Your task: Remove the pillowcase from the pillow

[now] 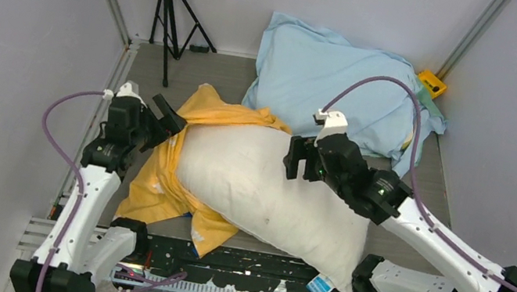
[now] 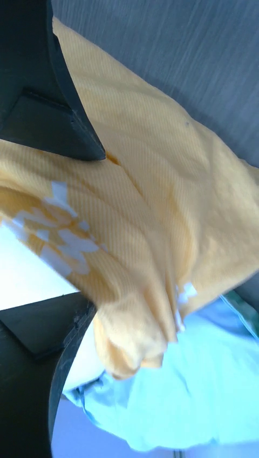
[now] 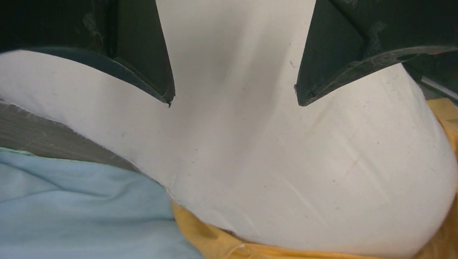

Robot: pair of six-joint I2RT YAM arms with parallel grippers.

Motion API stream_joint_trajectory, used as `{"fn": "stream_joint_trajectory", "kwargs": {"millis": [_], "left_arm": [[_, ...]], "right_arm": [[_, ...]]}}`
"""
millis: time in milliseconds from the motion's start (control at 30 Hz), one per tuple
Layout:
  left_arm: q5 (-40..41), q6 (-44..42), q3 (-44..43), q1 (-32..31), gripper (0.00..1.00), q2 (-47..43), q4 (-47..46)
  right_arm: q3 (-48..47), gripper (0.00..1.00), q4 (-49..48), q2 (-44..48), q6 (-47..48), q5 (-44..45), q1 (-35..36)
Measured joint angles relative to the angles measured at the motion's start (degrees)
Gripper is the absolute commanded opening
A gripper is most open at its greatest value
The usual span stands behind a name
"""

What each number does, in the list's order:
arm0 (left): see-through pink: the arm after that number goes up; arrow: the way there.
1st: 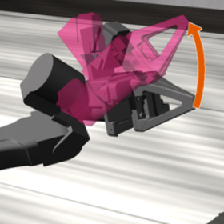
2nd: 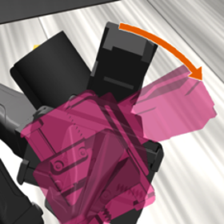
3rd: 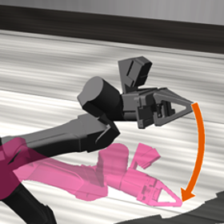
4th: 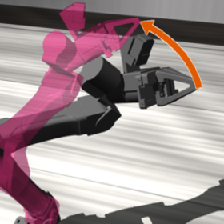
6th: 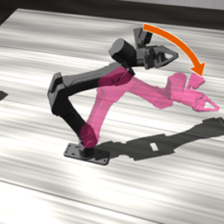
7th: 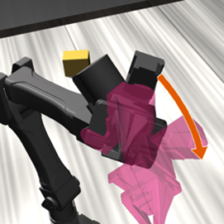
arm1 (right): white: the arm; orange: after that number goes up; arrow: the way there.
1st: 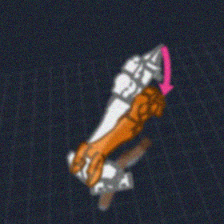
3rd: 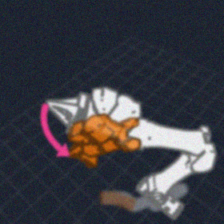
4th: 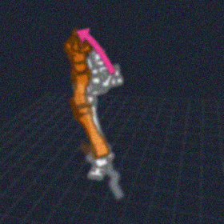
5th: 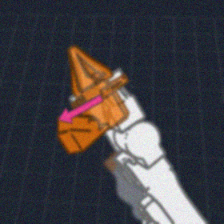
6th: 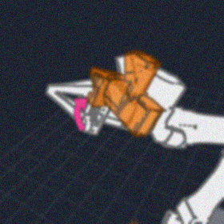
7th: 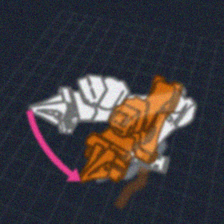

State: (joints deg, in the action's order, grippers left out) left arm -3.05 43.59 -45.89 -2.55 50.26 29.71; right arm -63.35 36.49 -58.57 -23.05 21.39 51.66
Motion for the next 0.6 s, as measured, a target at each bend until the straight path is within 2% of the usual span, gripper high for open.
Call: {"fn": "stream_joint_trajectory", "kwargs": {"millis": [167,367,500,600], "left_arm": [[0.3,-2.6,-5.4,0.0,0.95,-4.2,4.5],[-1.4,-6.0,-10.0,0.0,0.96,-5.2,9.7],[-5.3,-6.8,-8.9,0.0,0.96,-5.8,11.7],[-7.3,-6.8,-5.8,0.0,0.96,-6.4,12.2]], "right_arm": [[2.4,0.89,-3.4,-5.6,-0.2,-3.4,0.0],[1.8,0.9,-8.1,-16.5,-1.1,-5.1,0.0],[1.7,0.9,-13.8,-21.5,-2.1,-1.0,0.0],[4.9,0.9,-25.2,-24.1,-1.6,3.5,0.0]]}}
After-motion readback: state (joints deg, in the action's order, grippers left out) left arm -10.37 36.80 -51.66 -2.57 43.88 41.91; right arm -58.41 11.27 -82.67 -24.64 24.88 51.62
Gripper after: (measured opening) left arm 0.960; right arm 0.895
